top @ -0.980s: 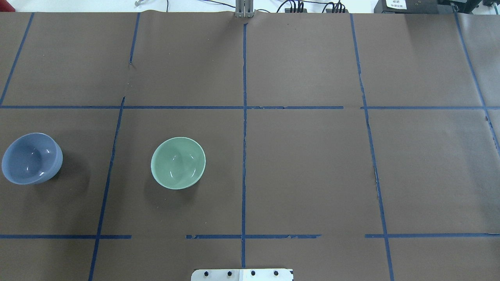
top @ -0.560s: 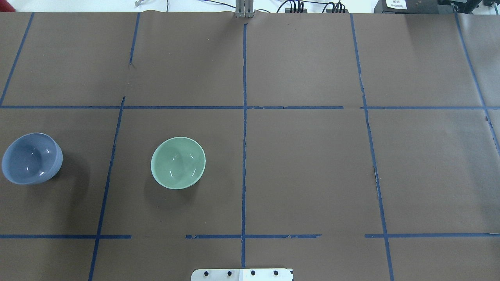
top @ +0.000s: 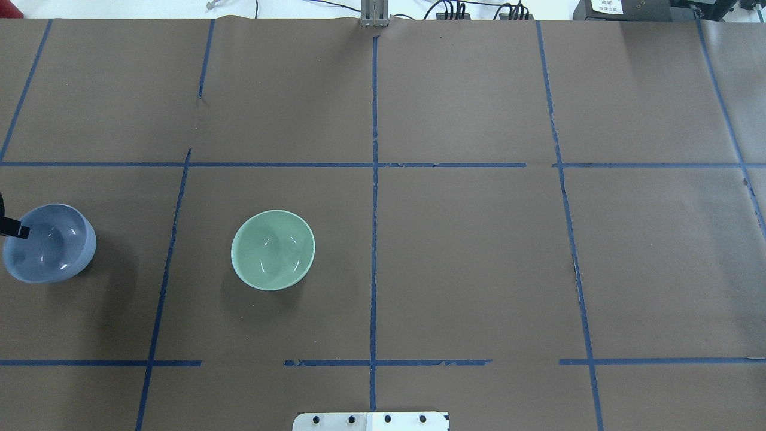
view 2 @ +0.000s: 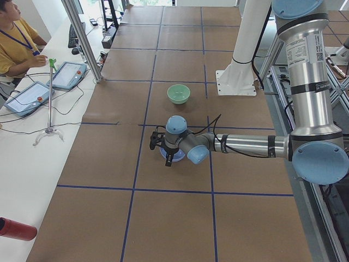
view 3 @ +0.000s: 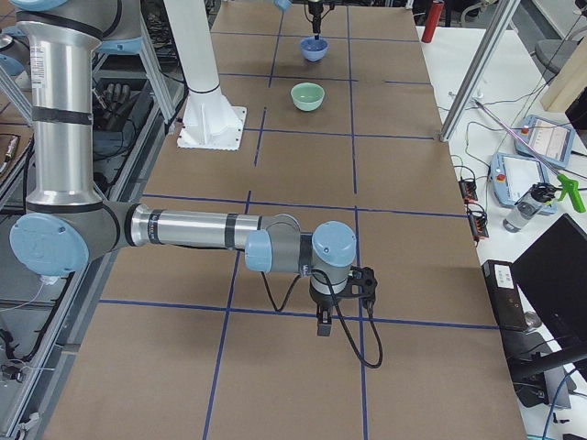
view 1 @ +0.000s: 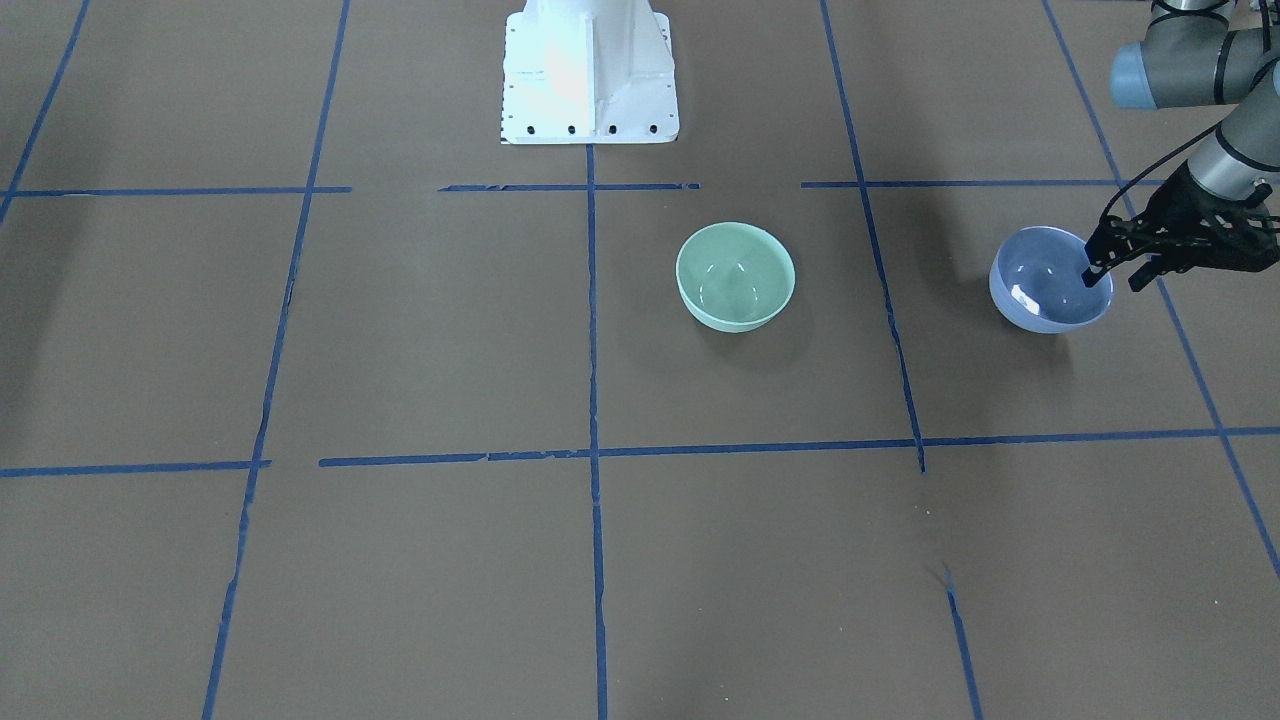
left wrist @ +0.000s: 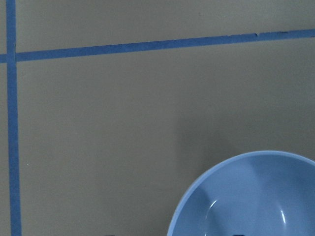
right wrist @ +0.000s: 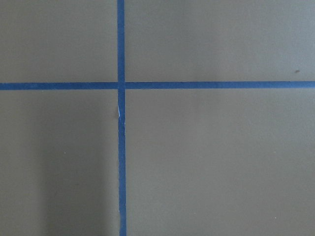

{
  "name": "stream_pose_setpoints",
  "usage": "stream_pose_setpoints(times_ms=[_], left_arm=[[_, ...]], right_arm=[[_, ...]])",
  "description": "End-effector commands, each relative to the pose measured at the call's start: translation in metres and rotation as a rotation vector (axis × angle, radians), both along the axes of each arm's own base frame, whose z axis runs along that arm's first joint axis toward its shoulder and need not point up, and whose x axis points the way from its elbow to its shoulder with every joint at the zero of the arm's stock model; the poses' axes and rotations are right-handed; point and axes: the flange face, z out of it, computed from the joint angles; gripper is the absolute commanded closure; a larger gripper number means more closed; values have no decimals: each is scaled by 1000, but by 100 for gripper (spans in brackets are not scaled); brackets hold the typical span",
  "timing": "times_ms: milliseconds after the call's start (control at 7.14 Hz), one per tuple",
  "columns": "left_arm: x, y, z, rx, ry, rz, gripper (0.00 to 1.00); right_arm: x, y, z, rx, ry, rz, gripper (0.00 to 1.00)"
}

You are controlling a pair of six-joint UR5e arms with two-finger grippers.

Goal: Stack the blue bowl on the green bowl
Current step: 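Reach the left gripper to the light blue bowl's rim and grasp it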

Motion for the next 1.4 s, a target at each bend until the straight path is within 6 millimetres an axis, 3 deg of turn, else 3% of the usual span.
stream_pose_setpoints(times_ms=[0,280,420,700,980,1260], left_arm=[[2,2,2,-10,-2,1,100],[0,2,-4,-2,4,-3,100],[-2,1,-24,17,25,0,100],[-3,2,-106,-33,-5,-2,100],[0,-7,-214,-125,12,-96,100],[79,4,-281,-253,114,-134,100]], right_arm=[[0,0,0,0,0,0,0],[0,0,0,0,0,0,0],[0,0,0,0,0,0,0],[0,0,0,0,0,0,0],[0,0,0,0,0,0,0],[0,0,0,0,0,0,0]])
